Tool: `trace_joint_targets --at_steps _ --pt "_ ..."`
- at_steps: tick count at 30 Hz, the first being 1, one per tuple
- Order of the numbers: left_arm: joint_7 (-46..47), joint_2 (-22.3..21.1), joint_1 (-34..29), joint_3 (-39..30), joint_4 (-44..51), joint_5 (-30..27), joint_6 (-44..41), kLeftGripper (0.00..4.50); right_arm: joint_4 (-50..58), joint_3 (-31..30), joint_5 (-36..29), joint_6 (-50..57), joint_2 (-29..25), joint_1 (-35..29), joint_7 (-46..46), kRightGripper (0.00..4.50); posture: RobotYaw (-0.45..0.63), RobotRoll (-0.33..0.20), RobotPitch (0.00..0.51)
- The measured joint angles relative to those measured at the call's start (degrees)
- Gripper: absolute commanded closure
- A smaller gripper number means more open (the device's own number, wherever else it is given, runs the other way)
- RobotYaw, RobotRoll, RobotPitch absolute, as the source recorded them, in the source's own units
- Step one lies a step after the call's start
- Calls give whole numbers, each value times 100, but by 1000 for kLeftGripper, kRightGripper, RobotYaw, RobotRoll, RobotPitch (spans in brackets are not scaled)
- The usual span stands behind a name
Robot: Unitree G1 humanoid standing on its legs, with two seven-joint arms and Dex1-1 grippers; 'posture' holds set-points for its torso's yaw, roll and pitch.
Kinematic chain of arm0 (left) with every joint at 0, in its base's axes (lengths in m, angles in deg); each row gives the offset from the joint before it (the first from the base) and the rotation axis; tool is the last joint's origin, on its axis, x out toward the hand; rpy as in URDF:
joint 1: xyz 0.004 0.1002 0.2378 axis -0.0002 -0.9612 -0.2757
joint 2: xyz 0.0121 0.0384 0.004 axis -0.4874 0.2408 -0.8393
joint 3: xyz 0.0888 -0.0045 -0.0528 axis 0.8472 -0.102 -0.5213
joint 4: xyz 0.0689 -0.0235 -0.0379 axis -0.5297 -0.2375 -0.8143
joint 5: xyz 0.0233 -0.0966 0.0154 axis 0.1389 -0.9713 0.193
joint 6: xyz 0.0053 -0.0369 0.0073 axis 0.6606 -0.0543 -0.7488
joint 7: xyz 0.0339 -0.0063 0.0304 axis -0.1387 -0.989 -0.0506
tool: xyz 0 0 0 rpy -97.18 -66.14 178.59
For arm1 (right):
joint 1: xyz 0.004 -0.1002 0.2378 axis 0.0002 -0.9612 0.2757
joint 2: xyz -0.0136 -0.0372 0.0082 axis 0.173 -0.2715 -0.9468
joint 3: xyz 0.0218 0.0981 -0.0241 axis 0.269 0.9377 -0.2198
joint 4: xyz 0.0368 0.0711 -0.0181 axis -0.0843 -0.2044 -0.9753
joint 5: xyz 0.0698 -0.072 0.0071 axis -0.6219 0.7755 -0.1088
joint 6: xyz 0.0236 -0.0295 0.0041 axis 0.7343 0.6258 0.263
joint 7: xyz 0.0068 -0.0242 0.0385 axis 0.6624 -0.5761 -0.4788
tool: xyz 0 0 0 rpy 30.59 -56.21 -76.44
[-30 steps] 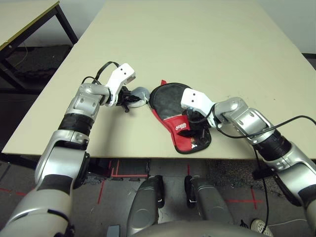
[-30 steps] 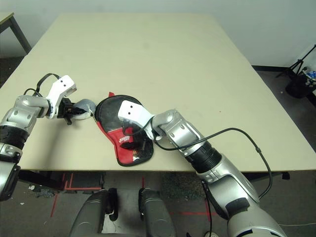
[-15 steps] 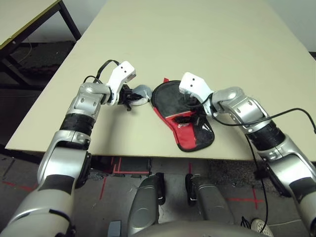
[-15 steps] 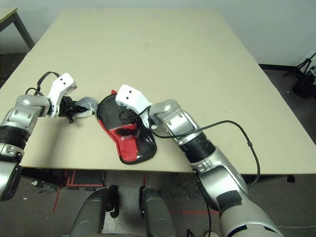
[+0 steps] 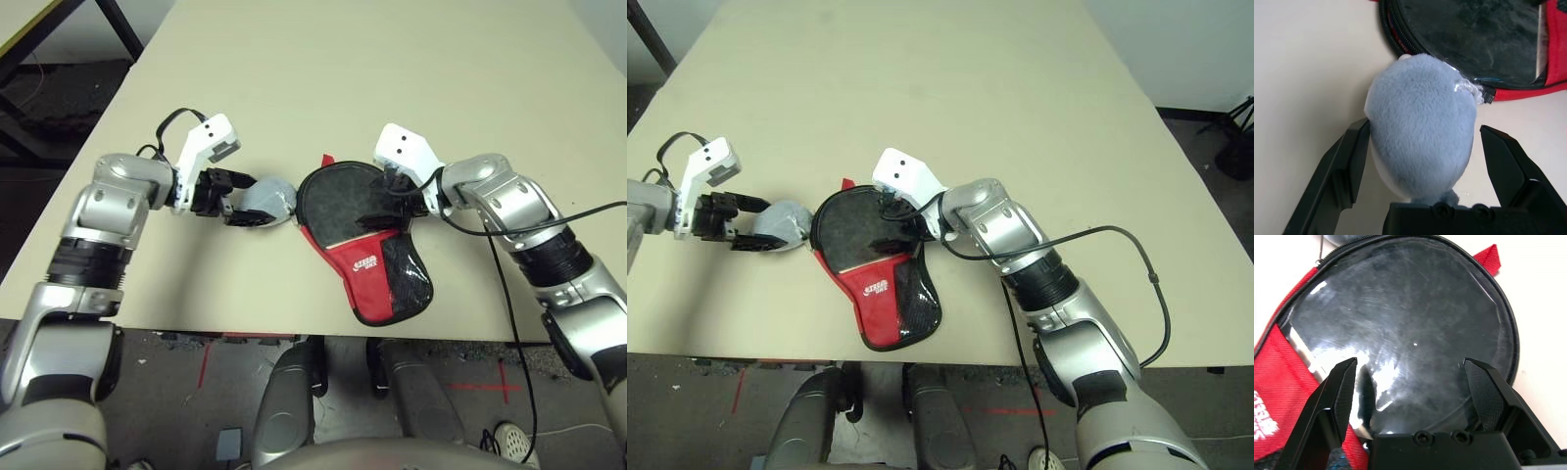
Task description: Store the ping-pong paddle in its case and zip it.
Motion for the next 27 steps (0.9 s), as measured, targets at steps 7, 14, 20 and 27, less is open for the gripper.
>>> trace_joint_targets --at_steps 7,14,20,27 --pt "-130 -80 362 187 -1 118 183 32 228 -27 1 23 -216 65 -291 0 -104 0 257" --pt "-322 -80 459 495 -397 318 573 32 958 -263 -65 322 -606 61 -764 0 -115 0 259" --pt "-330 -82 580 681 -954 676 1041 32 1443 -502 -160 418 -694 0 -1029 0 -119 0 258" --pt "-286 123 857 770 -1589 1010 1471 32 1445 -712 -152 307 -676 -34 -1038 0 -114 0 262"
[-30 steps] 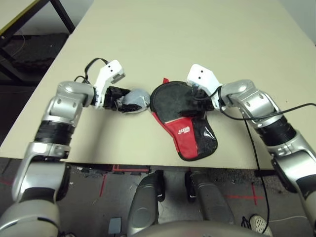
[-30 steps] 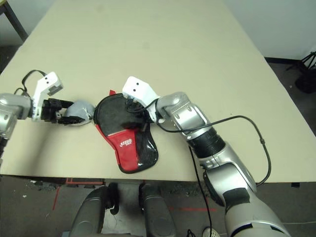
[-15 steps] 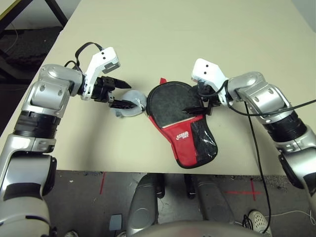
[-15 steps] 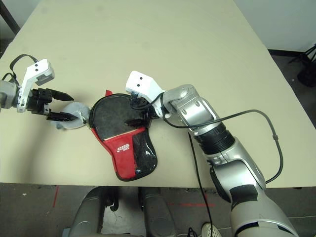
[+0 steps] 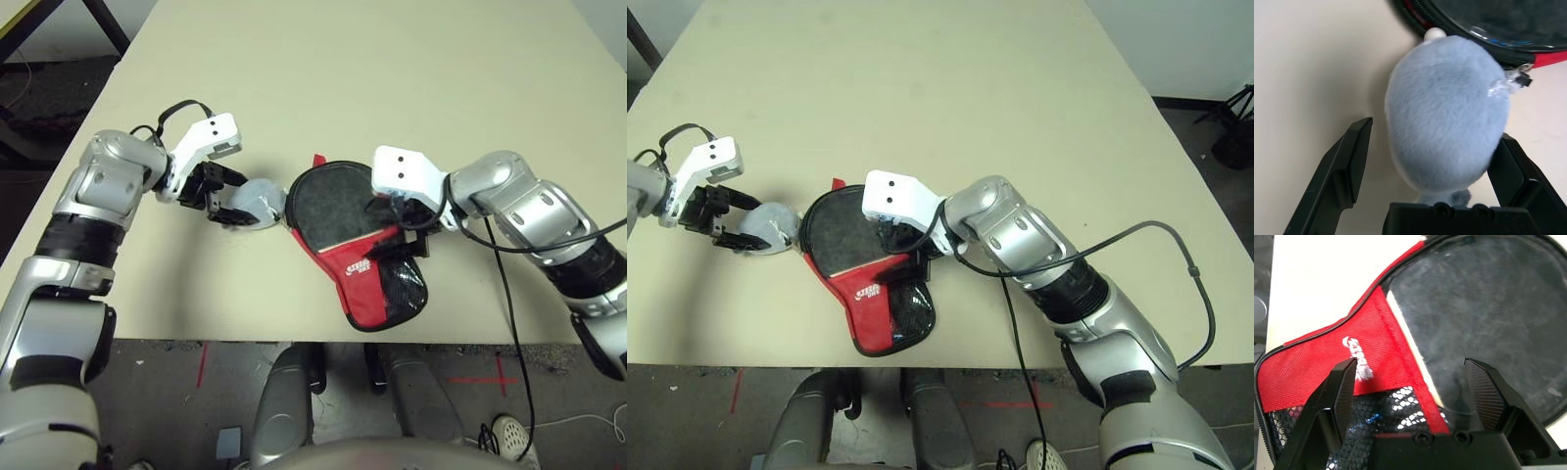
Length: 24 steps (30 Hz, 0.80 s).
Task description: Store the ping-pong paddle in its case and zip it.
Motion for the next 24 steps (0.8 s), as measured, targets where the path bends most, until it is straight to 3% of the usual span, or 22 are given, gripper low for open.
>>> trace_joint_targets --at_steps 2,5,12,16,18,24 --pt "-64 65 38 39 -54 13 14 32 -17 -30 26 -48 17 -6 0 0 -114 0 264" --pt "-133 137 63 51 -100 17 11 628 -20 -31 32 -77 74 -6 0 0 -117 0 264" --pt "-164 363 160 47 -65 13 -192 2804 -51 -67 96 -135 195 -28 23 0 -114 0 266" --pt "-97 470 203 29 0 8 -339 3793 -212 -245 179 -233 237 -108 36 0 -112 0 267" --pt "-76 488 214 21 5 3 -411 4057 -268 -264 220 -318 234 -145 32 0 -109 0 268" --pt "93 582 300 21 -47 9 -498 4106 -487 -320 405 -580 286 -121 -15 0 -102 0 270"
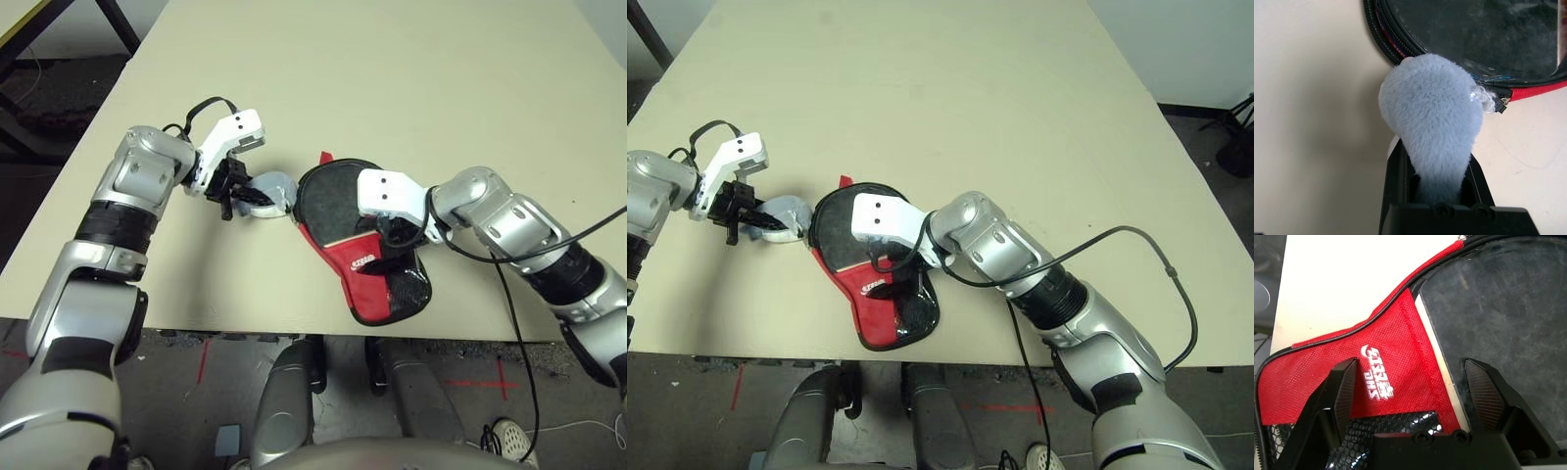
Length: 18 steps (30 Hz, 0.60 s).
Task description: Store the ping-pong paddle in its case and zip it.
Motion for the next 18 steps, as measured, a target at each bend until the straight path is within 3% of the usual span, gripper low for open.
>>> trace_joint_targets --at_steps 8,18 --pt "586 297 459 18 -1060 258 343 4107 -166 -59 141 -98 108 45 -39 0 -98 0 277" --pt "1570 863 1273 293 -2865 952 1485 4116 -278 -63 270 -123 177 2 -19 0 -104 0 279"
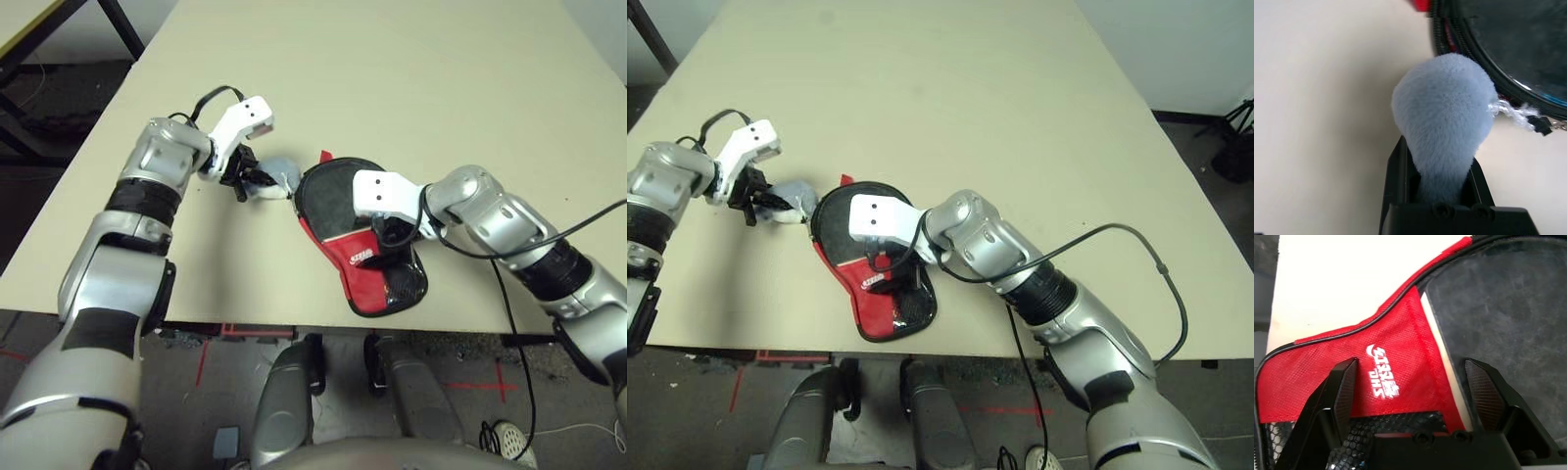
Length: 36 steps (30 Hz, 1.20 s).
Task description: Store the ping-pong paddle in its case and zip it.
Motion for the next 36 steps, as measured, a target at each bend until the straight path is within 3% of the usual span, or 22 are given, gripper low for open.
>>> trace_joint_targets --at_steps 13,19,25,31,36 --pt "2765 1011 648 132 -1504 816 737 4137 -61 168 95 138 98 -81 132 0 -118 0 301" --pt "3146 1115 745 -76 -1565 825 790 4140 -176 355 110 135 232 -78 220 0 -113 0 310" --pt "3279 1122 759 -603 -1597 545 853 2126 -519 466 118 -68 409 -23 270 0 -104 0 317" --pt "2997 1120 916 -1337 -1528 -85 796 77 -637 519 103 -266 465 -17 222 0 -103 0 309" --pt "1902 982 971 -1438 -1237 -321 422 8 -628 519 83 -317 480 47 89 0 -98 0 298"
